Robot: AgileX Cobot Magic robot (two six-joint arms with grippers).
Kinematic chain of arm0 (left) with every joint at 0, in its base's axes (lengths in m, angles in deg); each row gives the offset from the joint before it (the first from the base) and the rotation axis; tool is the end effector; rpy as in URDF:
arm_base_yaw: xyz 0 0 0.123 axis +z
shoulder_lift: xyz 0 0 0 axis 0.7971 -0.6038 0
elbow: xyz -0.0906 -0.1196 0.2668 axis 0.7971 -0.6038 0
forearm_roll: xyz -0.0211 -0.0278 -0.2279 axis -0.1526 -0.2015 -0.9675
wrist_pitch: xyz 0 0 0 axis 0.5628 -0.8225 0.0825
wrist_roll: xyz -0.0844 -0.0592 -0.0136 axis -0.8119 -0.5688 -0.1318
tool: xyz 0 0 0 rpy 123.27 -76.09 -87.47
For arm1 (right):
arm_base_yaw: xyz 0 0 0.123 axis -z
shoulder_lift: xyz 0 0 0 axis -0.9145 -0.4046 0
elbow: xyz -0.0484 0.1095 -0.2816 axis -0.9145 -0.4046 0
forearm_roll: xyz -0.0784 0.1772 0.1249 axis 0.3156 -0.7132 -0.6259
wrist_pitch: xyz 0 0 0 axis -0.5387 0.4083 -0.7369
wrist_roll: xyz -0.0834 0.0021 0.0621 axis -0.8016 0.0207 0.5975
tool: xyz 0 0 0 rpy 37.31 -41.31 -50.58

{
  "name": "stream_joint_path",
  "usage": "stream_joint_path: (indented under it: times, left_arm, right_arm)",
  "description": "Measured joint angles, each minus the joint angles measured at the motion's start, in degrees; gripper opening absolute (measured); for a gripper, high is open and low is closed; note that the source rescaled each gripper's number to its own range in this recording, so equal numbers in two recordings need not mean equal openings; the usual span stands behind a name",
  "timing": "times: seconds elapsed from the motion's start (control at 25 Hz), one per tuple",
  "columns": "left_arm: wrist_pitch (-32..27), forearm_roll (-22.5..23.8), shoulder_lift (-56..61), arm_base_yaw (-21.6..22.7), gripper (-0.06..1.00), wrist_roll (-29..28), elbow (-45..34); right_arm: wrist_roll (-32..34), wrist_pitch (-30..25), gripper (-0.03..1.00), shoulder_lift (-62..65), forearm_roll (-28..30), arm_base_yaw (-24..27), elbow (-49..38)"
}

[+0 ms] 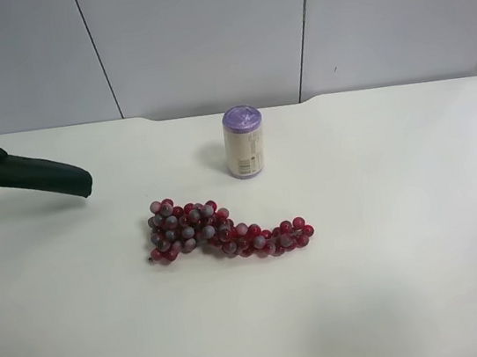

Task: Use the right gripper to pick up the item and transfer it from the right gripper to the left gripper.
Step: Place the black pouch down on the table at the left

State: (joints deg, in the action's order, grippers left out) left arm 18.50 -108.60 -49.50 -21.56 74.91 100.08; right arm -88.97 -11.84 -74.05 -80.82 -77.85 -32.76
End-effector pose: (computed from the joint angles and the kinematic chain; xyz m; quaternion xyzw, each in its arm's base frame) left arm 0.2961 0.0867 0.1843 -0.3356 0.8057 -0.4018 0.2771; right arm -0.0391 0.0081 0.2632 -0.1676 0.8349 0.0926 0.5160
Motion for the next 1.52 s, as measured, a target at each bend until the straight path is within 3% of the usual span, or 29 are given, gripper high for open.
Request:
stream_joint_path:
  times: [0.28,0.32,0.4,0.48,0.52,0.6,0.88,1.2,1.32,1.52]
  left_arm:
    - [1.6,-0.1,-1.8,-0.1,0.00,0.7,0.0]
    - [2.3,-0.1,-1.8,-0.1,0.04,0.7,0.0]
    - [3.5,-0.1,-1.8,-0.1,0.34,0.4,0.0]
    - [4.9,-0.1,-1.8,-0.1,0.77,-0.7,0.0]
    - [5.3,-0.1,-1.8,-0.1,0.87,-1.1,0.0]
    - [5.7,-0.1,-1.8,-0.1,0.96,-1.4,0.0]
    - [6.4,-0.1,-1.7,-0.1,0.99,-0.9,0.0]
    - [12.7,0.6,4.5,-0.1,1.00,5.3,0.0]
    - [14.6,3.3,8.2,-0.1,1.00,5.7,0.0]
    - [17.6,13.1,15.9,-0.1,1.00,3.6,0.0]
  right_arm:
    - [0.0,0.0,1.00,0.0,0.0,0.0,0.0]
    - [0.0,0.0,1.00,0.0,0.0,0.0,0.0]
    - [0.0,0.0,1.00,0.0,0.0,0.0,0.0]
    - [0.0,0.0,1.00,0.0,0.0,0.0,0.0]
    - [0.0,0.0,1.00,0.0,0.0,0.0,0.0]
    - [0.0,0.0,1.00,0.0,0.0,0.0,0.0]
    - [0.0,0.0,1.00,0.0,0.0,0.0,0.0]
    - [0.0,0.0,1.00,0.0,0.0,0.0,0.0]
    - [0.0,0.0,1.00,0.0,0.0,0.0,0.0]
    - [0.0,0.0,1.00,0.0,0.0,0.0,0.0]
